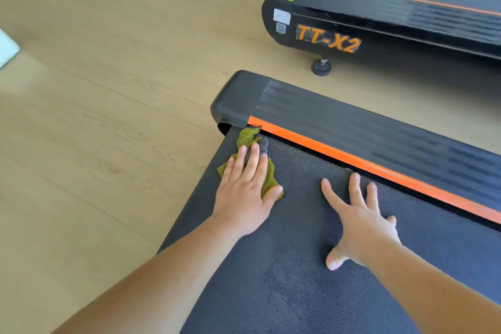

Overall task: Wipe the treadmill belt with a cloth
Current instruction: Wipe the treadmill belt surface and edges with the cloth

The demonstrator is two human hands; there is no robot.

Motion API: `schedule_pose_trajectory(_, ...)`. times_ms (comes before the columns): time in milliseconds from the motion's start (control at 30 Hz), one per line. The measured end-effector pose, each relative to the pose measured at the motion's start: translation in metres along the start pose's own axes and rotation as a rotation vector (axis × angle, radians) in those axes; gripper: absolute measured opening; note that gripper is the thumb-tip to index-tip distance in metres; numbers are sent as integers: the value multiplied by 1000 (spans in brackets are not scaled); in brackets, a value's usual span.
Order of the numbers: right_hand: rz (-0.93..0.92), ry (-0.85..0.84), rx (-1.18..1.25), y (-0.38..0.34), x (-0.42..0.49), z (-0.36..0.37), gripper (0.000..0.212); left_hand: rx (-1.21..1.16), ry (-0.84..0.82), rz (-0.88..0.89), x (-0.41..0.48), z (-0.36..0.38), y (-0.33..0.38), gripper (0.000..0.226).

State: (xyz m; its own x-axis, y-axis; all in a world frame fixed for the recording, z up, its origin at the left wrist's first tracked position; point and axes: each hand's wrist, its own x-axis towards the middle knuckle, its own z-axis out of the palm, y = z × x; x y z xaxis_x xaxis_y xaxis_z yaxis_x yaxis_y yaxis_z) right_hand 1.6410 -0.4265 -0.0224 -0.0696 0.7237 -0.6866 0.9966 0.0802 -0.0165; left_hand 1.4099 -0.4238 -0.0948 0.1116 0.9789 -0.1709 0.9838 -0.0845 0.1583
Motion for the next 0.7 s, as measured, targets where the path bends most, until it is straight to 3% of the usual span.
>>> schedule_pose_trajectory(133, 12, -6, -4, 1, -2, 0, 162, 13, 26, -38, 15, -4, -29, 64)
schedule_pose_trajectory(233, 14, -13, -5, 1, -1, 0, 161, -56, 56, -127, 17, -6, -1, 59)
schedule_pose_trajectory(267, 15, -17, -8, 0, -1, -1, 161, -73, 51, -49, 9, -2, 15, 58)
schedule_pose_trajectory(367, 18, -12, -6, 0, -1, -1, 161, -7, -49, 408, -14, 0, 33, 57)
schedule_pose_trajectory(433, 12, -10, -5, 1, -1, -1, 161, 47, -26, 524, 7, -8, 3, 57)
schedule_pose_trajectory(467, 11, -11, -7, 1, 0, -1, 161, 52, 8, 454, 19, -10, -11, 56)
schedule_pose_trajectory(567, 16, -15, -14, 1, -2, 0, 162, -131, 89, -91, 27, -16, -32, 53)
schedule_pose_trajectory(600, 16, -9, -6, 1, -2, 2, 162, -167, 96, -134, 18, -12, -22, 54)
schedule_pose_trajectory(700, 12, -2, -4, 0, -1, 1, 161, -153, 80, 86, -5, -2, 13, 55)
